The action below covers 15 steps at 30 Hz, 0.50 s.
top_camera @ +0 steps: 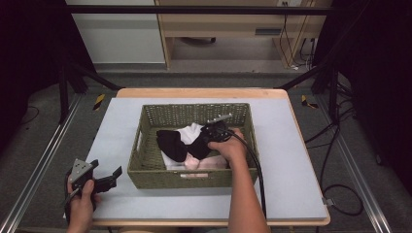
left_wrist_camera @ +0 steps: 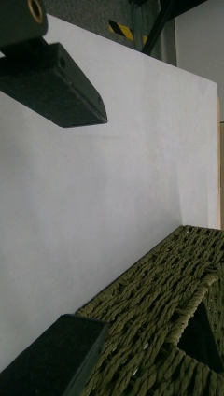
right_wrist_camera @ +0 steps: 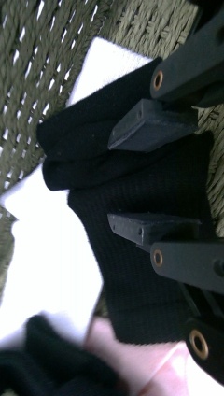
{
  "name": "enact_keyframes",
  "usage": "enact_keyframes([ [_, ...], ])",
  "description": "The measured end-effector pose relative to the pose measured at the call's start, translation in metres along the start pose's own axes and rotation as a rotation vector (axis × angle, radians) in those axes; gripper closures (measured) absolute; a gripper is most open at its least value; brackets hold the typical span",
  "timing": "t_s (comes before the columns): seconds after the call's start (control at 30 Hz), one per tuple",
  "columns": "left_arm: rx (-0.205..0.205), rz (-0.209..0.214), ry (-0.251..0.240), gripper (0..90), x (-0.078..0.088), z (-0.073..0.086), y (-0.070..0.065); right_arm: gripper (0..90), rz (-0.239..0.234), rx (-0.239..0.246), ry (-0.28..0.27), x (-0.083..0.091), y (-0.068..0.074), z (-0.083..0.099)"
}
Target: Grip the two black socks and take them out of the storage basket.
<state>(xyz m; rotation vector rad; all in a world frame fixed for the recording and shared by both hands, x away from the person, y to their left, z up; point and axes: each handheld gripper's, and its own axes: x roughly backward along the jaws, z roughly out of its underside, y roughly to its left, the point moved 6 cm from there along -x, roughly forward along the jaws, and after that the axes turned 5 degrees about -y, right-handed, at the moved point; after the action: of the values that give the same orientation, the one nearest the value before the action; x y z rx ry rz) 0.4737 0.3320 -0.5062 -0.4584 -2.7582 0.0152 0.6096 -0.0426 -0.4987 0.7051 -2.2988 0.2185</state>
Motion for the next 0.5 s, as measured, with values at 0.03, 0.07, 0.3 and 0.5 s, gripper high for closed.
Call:
enact_keyframes([
  [0.03,0.000,0.000,0.000,2.9,0.000,0.000,0.000,67.2,0.002,0.019,0.010,0.000,0.000,0.001],
  [0.07,-0.001,0.000,0.001,2.9,0.000,0.000,0.000,77.2,0.004,0.037,0.017,0.001,0.000,0.001],
  [0.3,-0.002,-0.002,0.003,2.9,0.000,0.000,0.000,87.8,0.013,0.080,-0.021,0.008,-0.004,-0.008],
  [0.5,-0.002,-0.001,0.003,3.0,0.000,0.000,0.000,88.0,0.017,0.033,-0.121,0.017,-0.008,-0.020],
])
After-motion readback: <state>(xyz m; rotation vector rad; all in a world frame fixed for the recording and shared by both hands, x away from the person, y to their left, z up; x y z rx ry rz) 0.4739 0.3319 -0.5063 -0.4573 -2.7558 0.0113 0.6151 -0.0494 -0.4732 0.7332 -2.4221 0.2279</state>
